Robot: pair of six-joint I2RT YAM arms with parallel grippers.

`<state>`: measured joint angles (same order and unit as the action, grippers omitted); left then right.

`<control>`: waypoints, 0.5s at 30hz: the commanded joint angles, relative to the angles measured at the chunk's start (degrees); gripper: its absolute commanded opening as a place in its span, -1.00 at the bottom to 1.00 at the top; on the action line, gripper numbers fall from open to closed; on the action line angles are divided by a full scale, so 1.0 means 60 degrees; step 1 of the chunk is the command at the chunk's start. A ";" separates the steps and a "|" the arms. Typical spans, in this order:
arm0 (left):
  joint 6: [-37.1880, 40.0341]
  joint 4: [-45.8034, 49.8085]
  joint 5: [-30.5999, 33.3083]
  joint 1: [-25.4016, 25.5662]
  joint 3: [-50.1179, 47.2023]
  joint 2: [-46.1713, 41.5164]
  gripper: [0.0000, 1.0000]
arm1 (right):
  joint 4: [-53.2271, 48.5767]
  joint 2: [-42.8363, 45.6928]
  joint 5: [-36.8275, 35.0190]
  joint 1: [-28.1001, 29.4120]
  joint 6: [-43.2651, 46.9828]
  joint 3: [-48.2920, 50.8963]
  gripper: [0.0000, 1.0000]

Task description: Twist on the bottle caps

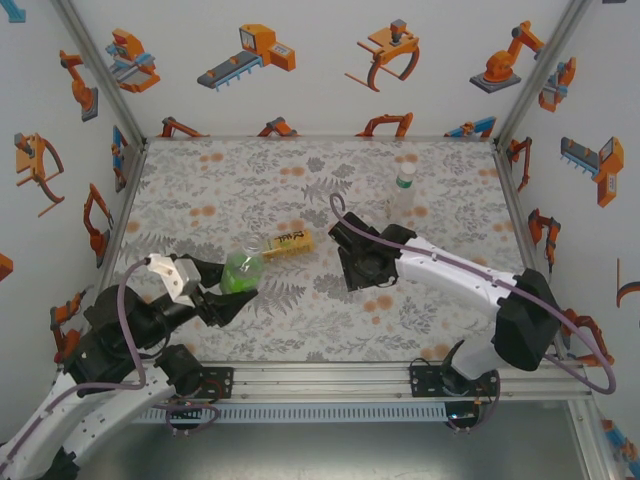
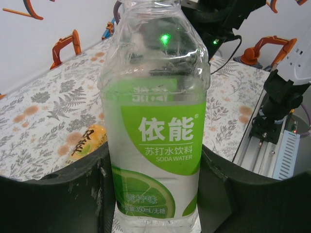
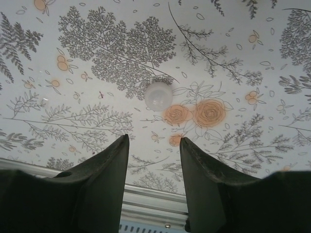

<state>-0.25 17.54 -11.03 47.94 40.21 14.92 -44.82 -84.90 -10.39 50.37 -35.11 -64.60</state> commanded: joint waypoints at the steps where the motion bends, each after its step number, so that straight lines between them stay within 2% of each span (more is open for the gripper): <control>1: -0.0316 0.0069 0.0439 -0.0037 0.0062 -0.0383 -0.84 | 0.0604 -0.0047 -0.0115 0.0037 -0.0825 0.0153 -0.10; 12: -0.0482 -0.0086 0.0443 -0.0038 -0.0266 -0.0223 -0.86 | 0.1471 -0.0080 0.0136 0.0029 -0.1762 0.1292 -0.08; 15: -0.0478 -0.0268 0.0460 -0.0044 -0.0345 0.0193 -0.86 | 0.1591 -0.0112 0.0015 0.0033 -0.1872 0.1516 -0.08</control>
<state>-1.98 18.41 -8.69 47.94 38.92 14.50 -36.67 -85.12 -9.52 50.41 -44.07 -56.45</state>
